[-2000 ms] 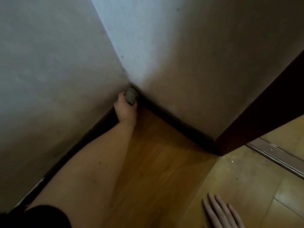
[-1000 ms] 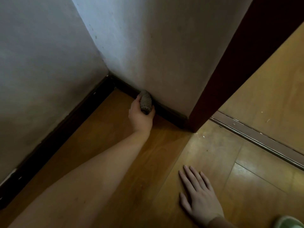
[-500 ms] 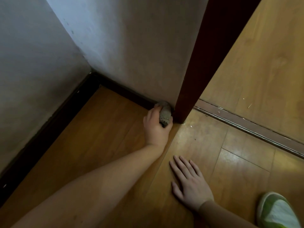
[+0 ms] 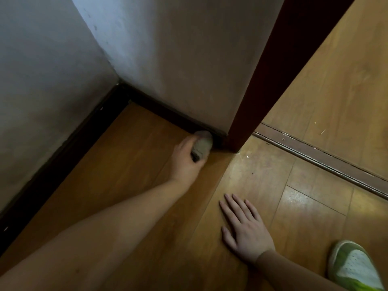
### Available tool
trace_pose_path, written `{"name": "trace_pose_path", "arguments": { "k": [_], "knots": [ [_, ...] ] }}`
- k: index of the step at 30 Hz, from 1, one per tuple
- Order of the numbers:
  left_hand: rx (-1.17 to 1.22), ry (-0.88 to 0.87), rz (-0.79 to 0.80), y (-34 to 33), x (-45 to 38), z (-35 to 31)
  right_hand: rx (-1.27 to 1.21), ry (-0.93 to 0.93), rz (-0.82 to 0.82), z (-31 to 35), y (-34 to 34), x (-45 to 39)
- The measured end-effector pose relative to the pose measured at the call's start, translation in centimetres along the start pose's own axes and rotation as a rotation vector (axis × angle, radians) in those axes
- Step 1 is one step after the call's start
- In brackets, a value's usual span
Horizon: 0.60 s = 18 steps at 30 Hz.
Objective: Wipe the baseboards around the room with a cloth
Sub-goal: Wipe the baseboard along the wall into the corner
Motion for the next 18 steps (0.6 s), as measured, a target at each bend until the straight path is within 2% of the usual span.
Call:
{"name": "trace_pose_path", "arguments": {
  "k": [6, 9, 11, 15, 18],
  "knots": [
    [0.066, 0.293, -0.363, 4.4, -6.3, 5.1, 0.027, 0.014, -0.029, 0.0, -0.3, 0.0],
    [0.025, 0.409, -0.486, 6.9, -8.6, 7.7, 0.021, 0.024, -0.063, -0.1, -0.4, 0.0],
    [0.042, 0.452, -0.505, 8.2, -9.7, 8.9, 0.016, 0.038, -0.096, -0.2, -0.7, 0.1],
    [0.021, 0.423, -0.510, 9.8, -12.3, 10.2, -0.027, 0.039, -0.154, -0.3, -0.8, -0.1],
    [0.027, 0.446, -0.507, 9.6, -13.9, 10.0, -0.037, 0.025, -0.135, -0.4, -0.8, 0.0]
  ]
}}
Point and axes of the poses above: each hand's wrist, its own x-axis away from the middle knuckle, its own y-axis out of the back of the hand, z = x × y, the point moved 1 cm from there along -x, towards the middle knuckle, and after that the axes turned 7 degrees about -z, right-handed, at the moved point
